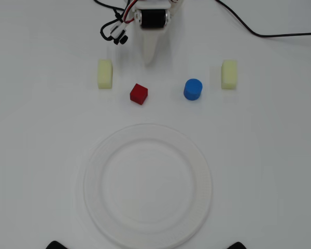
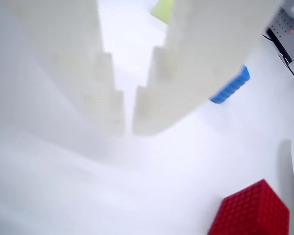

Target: Grasp a blue block and put it in the dish.

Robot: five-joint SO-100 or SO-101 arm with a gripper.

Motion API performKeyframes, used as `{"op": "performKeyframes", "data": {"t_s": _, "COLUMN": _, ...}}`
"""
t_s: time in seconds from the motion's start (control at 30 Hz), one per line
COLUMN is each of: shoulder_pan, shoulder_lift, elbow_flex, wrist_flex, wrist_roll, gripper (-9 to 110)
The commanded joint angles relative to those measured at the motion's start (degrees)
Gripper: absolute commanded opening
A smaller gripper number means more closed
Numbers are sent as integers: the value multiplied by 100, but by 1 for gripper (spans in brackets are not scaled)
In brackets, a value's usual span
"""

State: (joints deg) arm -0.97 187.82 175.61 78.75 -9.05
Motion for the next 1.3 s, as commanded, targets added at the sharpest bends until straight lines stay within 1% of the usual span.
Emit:
{"op": "performKeyframes", "data": {"t_s": 0.0, "shoulder_pan": 88, "shoulder_lift": 967, "elbow_flex": 519, "wrist_flex": 202, "wrist_roll": -88, "gripper": 0}}
{"op": "performKeyframes", "data": {"t_s": 0.3, "shoulder_pan": 88, "shoulder_lift": 967, "elbow_flex": 422, "wrist_flex": 202, "wrist_roll": -97, "gripper": 0}}
{"op": "performKeyframes", "data": {"t_s": 0.47, "shoulder_pan": 211, "shoulder_lift": 686, "elbow_flex": -290, "wrist_flex": -88, "wrist_roll": -176, "gripper": 0}}
{"op": "performKeyframes", "data": {"t_s": 0.57, "shoulder_pan": 229, "shoulder_lift": -914, "elbow_flex": -1345, "wrist_flex": -510, "wrist_roll": -88, "gripper": 0}}
{"op": "performKeyframes", "data": {"t_s": 0.67, "shoulder_pan": 202, "shoulder_lift": -2760, "elbow_flex": -2698, "wrist_flex": -519, "wrist_roll": 35, "gripper": 0}}
{"op": "performKeyframes", "data": {"t_s": 0.8, "shoulder_pan": -281, "shoulder_lift": -3814, "elbow_flex": -3656, "wrist_flex": -457, "wrist_roll": 132, "gripper": 0}}
{"op": "performKeyframes", "data": {"t_s": 0.9, "shoulder_pan": -809, "shoulder_lift": -4711, "elbow_flex": -4482, "wrist_flex": -149, "wrist_roll": 290, "gripper": 0}}
{"op": "performKeyframes", "data": {"t_s": 0.97, "shoulder_pan": -1160, "shoulder_lift": -5353, "elbow_flex": -5045, "wrist_flex": 88, "wrist_roll": 396, "gripper": 3}}
{"op": "performKeyframes", "data": {"t_s": 1.1, "shoulder_pan": -1907, "shoulder_lift": -6073, "elbow_flex": -5660, "wrist_flex": 193, "wrist_roll": 475, "gripper": 21}}
{"op": "performKeyframes", "data": {"t_s": 1.17, "shoulder_pan": -2215, "shoulder_lift": -6328, "elbow_flex": -5906, "wrist_flex": 193, "wrist_roll": 589, "gripper": 25}}
{"op": "performKeyframes", "data": {"t_s": 1.27, "shoulder_pan": -2584, "shoulder_lift": -6829, "elbow_flex": -6170, "wrist_flex": 193, "wrist_roll": 677, "gripper": 26}}
